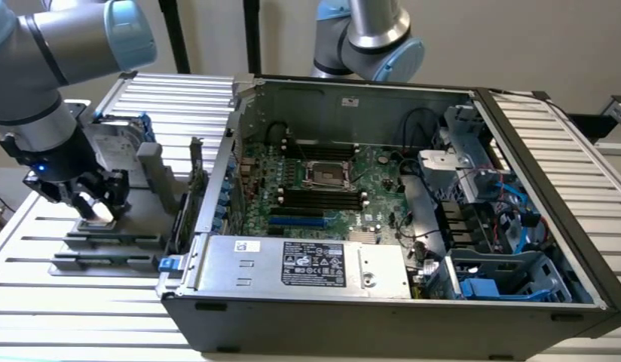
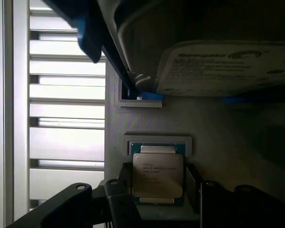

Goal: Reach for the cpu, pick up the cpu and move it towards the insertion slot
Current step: 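Pick up the cpu and move it towards the insertion slot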

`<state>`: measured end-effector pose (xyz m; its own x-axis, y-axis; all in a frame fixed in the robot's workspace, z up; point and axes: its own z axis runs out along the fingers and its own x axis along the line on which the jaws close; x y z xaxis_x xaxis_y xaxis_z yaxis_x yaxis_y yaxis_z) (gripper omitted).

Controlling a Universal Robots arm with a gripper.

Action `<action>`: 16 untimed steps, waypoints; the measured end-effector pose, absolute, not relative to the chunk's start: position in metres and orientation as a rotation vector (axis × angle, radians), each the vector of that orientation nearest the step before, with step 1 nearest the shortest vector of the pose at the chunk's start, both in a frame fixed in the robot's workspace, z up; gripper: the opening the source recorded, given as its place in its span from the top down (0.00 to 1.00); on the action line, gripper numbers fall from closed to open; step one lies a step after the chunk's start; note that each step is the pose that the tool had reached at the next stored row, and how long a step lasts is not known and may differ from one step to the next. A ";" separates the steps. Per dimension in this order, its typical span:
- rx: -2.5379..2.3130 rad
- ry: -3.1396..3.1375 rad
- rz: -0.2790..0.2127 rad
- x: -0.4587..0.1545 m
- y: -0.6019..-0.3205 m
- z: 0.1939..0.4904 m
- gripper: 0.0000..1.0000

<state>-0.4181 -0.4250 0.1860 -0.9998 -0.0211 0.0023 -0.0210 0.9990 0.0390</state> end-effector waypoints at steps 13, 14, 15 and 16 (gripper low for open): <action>0.037 -3.123 -0.074 -0.417 -0.425 0.208 0.46; 0.037 -3.121 -0.074 -0.417 -0.425 0.213 0.46; 0.038 -3.119 -0.074 -0.417 -0.426 0.217 0.46; 0.038 -3.118 -0.074 -0.417 -0.426 0.222 0.46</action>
<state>-0.4166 -0.4259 0.2218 -0.9995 -0.0249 0.0217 -0.0238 0.9986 0.0475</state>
